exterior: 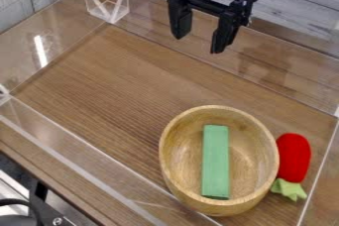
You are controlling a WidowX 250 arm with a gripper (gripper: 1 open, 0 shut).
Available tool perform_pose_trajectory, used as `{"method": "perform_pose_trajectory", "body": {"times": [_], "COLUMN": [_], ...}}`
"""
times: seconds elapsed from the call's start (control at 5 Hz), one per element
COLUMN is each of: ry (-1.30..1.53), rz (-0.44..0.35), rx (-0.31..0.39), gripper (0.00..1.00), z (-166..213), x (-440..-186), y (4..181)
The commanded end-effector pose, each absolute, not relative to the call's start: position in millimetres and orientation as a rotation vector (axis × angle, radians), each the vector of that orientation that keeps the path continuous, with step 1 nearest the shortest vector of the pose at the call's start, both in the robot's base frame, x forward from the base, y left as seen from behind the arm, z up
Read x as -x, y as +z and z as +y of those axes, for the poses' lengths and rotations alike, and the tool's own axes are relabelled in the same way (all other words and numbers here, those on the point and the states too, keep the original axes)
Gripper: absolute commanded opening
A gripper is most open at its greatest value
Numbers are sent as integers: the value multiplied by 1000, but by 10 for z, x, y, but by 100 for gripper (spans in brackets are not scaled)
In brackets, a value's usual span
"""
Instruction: Remove the green block from the brown bowl and put it on the table
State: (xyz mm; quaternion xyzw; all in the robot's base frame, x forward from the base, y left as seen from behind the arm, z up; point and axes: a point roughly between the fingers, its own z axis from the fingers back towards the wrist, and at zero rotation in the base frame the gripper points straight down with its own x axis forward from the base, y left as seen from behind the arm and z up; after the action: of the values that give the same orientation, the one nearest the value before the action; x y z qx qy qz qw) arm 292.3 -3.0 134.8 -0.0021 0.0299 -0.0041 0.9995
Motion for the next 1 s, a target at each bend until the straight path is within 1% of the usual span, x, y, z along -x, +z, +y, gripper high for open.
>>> {"method": "perform_pose_trajectory", "body": {"times": [0.0, 0.2, 0.4, 0.6, 0.8], "ry": [-10, 38, 125, 213, 269], "rz": [93, 99, 77, 49, 18], "rx": [11, 35, 54, 77, 102], "gripper": [100, 100, 100, 100, 100], "z": [-34, -162, -410, -629, -760], "x": [-2747, -2431, -2220, -2073, -2065], "y": [1173, 998, 937, 875, 826]}}
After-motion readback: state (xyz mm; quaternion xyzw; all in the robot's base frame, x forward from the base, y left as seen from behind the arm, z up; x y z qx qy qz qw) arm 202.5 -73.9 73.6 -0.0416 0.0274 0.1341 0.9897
